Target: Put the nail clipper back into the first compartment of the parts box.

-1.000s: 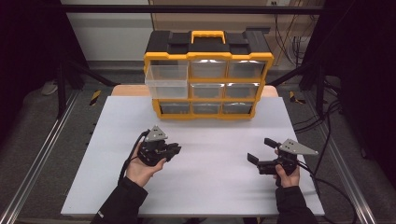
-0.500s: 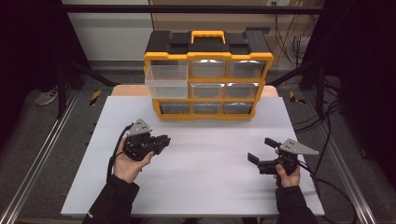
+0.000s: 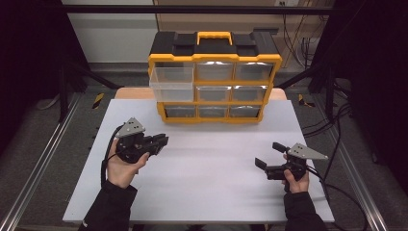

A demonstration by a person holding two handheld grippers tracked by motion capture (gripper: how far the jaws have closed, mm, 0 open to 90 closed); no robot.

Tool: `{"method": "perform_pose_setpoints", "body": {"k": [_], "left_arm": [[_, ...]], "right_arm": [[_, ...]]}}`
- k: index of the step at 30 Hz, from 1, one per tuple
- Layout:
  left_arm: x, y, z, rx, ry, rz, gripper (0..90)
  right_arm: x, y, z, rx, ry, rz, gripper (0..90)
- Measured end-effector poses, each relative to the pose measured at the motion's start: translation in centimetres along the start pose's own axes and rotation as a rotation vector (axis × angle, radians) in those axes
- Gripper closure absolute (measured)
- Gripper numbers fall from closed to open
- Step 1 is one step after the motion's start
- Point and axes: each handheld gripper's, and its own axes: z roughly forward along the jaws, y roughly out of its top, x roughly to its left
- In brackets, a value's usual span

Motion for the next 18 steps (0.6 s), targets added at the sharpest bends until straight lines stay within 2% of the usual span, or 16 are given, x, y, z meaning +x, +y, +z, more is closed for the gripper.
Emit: {"method": "perform_pose_setpoints", "body": {"k": [9, 18], "left_arm": [[0.4, 0.9, -1.3, -0.038, 0.004, -0.011, 78.9], [0.5, 2.3, -1.9, -0.08, 0.004, -0.006, 78.9]], "right_arm": [[0.0, -0.1, 0.1, 0.006, 0.002, 0.001, 0.4], [0.1, -0.1, 0.1, 0.013, 0.003, 0.002, 0.4]]}}
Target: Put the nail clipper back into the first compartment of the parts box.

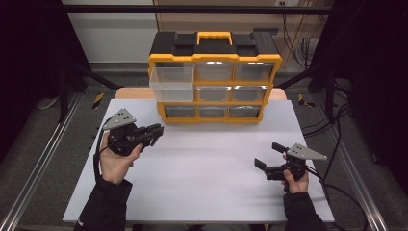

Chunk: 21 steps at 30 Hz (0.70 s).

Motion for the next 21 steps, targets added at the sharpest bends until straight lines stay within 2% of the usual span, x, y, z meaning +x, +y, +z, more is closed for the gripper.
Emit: {"method": "perform_pose_setpoints", "body": {"k": [10, 21], "left_arm": [[-0.2, 2.5, -0.9, -0.054, -0.009, 0.01, 78.9], [-0.1, 4.7, -1.3, -0.08, -0.006, 0.017, 78.9]], "right_arm": [[0.0, 0.0, 0.0, -0.002, 0.0, 0.0, 0.4], [0.0, 0.0, 0.1, -0.002, -0.002, -0.004, 0.4]]}}
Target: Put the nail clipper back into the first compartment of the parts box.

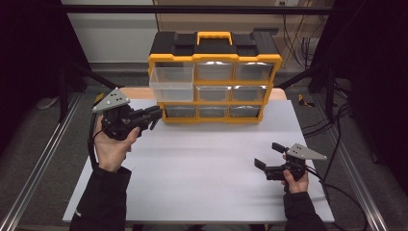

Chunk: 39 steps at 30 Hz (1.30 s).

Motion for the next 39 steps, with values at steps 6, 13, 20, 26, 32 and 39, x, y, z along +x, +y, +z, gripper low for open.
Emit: {"method": "perform_pose_setpoints", "body": {"k": [6, 13, 20, 26, 32, 39], "left_arm": [[-0.1, 1.4, 0.0, -0.015, 0.001, 0.009, 78.9], [-0.2, 2.8, 0.2, -0.017, 0.01, 0.019, 78.9], [-0.2, 4.4, 0.3, -0.026, 0.019, 0.023, 78.9], [-0.2, 5.3, 0.6, -0.026, 0.031, 0.031, 78.9], [-0.1, 6.4, 1.1, -0.031, 0.042, 0.033, 78.9], [0.3, 7.4, 1.4, -0.037, 0.057, 0.03, 78.9]], "right_arm": [[0.0, 0.0, 0.0, 0.001, 0.001, 0.003, 0.4], [0.0, 0.0, -0.1, -0.003, -0.002, 0.0, 0.4], [0.0, 0.0, -0.1, -0.005, -0.001, 0.0, 0.4], [0.0, 0.0, -0.1, -0.005, -0.001, 0.0, 0.4], [0.0, 0.1, -0.1, -0.008, 0.001, -0.001, 0.4], [0.0, 0.1, -0.1, -0.007, 0.003, 0.001, 0.4]]}}
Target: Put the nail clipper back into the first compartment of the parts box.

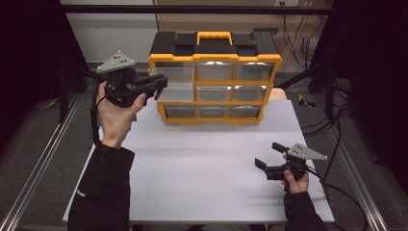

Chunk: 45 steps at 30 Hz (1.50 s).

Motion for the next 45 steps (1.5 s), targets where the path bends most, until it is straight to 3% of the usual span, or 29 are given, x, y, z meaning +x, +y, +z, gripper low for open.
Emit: {"method": "perform_pose_setpoints", "body": {"k": [28, 36, 45], "left_arm": [[2.6, 3.4, 2.3, 0.008, 0.074, -0.022, 78.9], [3.9, 3.3, 3.7, 0.029, 0.102, -0.039, 78.9], [4.6, 2.6, 5.2, 0.052, 0.102, -0.043, 78.8]], "right_arm": [[0.0, 0.0, 0.0, 0.002, -0.001, 0.0, 0.4], [0.0, -0.1, 0.1, 0.004, 0.002, -0.001, 0.4], [0.0, -0.1, 0.0, 0.004, 0.0, 0.0, 0.4]]}}
